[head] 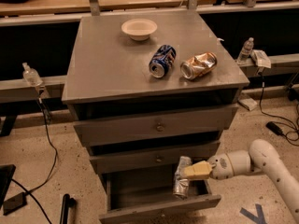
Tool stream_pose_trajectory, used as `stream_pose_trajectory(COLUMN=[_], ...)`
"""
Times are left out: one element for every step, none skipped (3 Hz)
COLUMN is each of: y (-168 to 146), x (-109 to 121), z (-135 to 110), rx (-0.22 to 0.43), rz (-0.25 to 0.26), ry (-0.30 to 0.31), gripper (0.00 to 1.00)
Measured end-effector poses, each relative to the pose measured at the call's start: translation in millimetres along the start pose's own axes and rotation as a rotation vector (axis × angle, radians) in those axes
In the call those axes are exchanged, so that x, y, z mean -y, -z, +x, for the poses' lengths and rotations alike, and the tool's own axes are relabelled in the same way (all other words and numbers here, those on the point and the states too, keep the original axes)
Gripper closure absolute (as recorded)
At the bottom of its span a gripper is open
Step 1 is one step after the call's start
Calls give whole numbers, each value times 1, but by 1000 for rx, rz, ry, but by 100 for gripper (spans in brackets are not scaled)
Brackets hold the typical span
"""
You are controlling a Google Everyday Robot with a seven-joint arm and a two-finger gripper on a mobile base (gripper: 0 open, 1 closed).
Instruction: Pick redbull can from bottom drawer and place on counter
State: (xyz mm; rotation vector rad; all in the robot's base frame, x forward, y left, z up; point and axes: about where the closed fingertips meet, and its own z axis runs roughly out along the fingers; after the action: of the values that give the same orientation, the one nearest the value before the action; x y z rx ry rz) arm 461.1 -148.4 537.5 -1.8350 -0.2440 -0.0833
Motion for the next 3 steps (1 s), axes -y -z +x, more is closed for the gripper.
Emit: stream_pose_trajectory(y=[3, 11, 27], x=[33, 58, 107], z=[-5, -14, -39], rx=[26, 39, 66], rz=[-32, -55, -83], ry=[46, 75, 153], gripper=[100, 100, 100])
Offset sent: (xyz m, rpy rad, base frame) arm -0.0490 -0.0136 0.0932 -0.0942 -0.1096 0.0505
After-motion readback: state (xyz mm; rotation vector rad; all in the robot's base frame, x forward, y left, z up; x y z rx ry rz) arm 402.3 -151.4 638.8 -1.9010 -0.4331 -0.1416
